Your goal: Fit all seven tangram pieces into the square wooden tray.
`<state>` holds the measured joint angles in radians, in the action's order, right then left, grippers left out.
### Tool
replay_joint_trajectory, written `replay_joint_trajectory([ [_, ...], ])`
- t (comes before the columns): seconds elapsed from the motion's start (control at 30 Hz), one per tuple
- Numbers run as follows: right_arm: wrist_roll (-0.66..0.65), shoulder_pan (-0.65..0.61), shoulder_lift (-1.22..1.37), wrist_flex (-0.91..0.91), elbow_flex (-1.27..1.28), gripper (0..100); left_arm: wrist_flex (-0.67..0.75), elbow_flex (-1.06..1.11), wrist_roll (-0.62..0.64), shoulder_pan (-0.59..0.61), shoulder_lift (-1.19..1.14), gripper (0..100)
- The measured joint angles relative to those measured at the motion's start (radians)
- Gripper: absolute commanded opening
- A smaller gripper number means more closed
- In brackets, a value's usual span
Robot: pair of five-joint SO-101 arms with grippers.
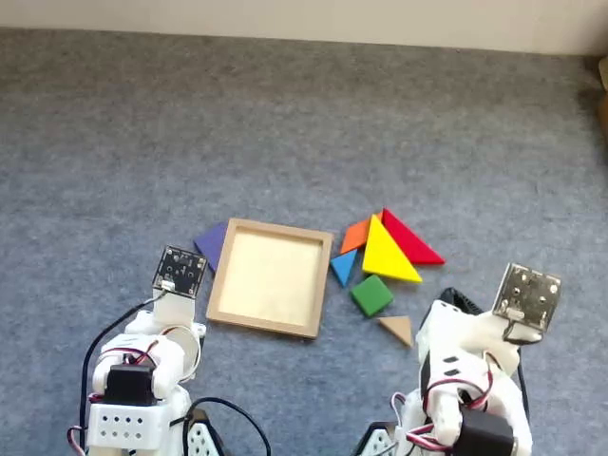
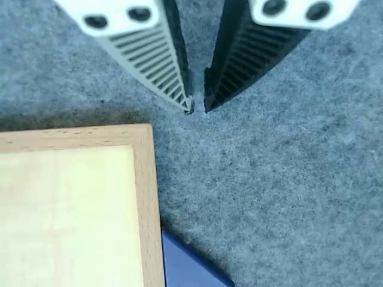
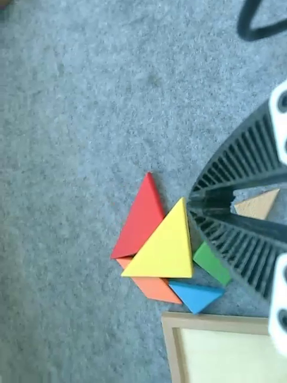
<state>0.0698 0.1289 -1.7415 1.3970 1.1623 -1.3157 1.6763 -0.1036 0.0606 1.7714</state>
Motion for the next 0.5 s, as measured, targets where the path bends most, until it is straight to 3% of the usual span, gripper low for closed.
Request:
replay_joint_trajectory([
  [0.2,0.000,-0.063,0.290,0.000,-0.166,1.2,0.000,0.000,0.000,0.000,0.000,5],
  [0.5,0.000,-0.269,0.637,-0.003,-0.362,2.3,0.000,0.000,0.000,0.000,0.000,5],
])
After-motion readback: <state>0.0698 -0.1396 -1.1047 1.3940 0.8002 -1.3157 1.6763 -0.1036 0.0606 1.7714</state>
